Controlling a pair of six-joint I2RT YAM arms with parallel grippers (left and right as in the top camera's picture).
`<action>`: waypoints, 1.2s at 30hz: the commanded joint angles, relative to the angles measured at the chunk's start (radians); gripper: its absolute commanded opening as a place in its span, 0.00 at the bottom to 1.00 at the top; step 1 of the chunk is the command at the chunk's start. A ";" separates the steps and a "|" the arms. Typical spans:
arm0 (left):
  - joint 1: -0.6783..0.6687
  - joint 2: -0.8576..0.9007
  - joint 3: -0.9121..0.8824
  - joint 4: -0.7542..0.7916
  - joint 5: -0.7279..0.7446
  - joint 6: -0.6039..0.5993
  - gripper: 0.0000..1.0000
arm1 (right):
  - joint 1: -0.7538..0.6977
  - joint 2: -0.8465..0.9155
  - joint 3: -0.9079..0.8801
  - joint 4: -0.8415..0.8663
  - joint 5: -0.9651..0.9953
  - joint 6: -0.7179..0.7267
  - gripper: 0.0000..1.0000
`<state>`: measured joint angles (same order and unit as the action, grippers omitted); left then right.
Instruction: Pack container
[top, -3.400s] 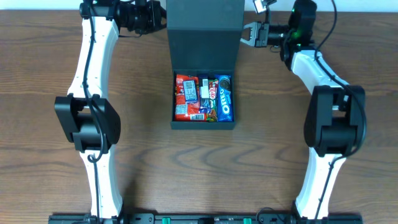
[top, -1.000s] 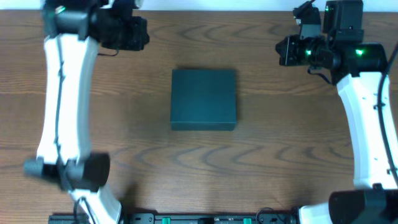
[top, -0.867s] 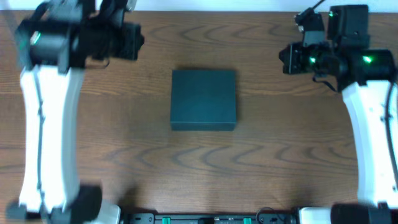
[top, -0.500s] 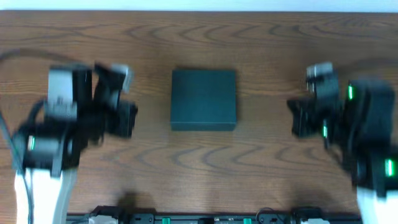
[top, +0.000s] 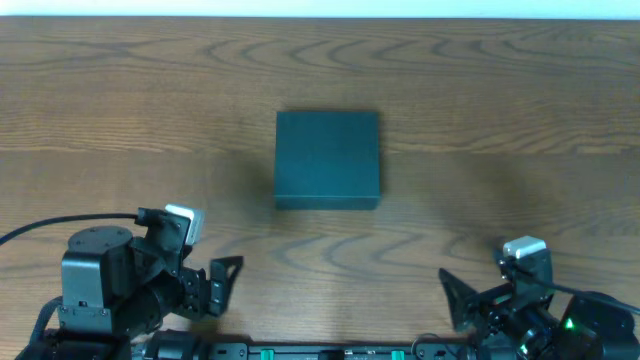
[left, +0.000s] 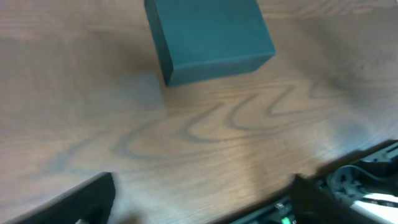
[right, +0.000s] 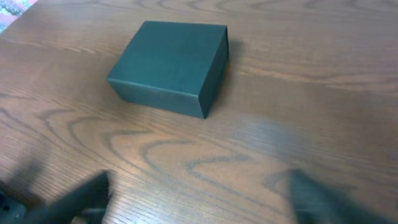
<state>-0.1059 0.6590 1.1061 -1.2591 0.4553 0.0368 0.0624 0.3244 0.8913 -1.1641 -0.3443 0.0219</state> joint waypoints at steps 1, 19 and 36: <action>0.001 -0.003 -0.003 -0.024 0.007 -0.030 0.95 | 0.006 -0.003 -0.004 -0.002 -0.003 0.018 0.99; -0.007 -0.011 -0.003 -0.026 0.006 -0.029 0.95 | 0.006 -0.003 -0.004 -0.004 -0.003 0.018 0.99; 0.057 -0.380 -0.414 0.426 -0.336 0.039 0.95 | 0.006 -0.003 -0.004 -0.003 -0.003 0.018 0.99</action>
<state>-0.0818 0.3252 0.7864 -0.8749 0.1772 0.0601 0.0624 0.3248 0.8886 -1.1656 -0.3439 0.0284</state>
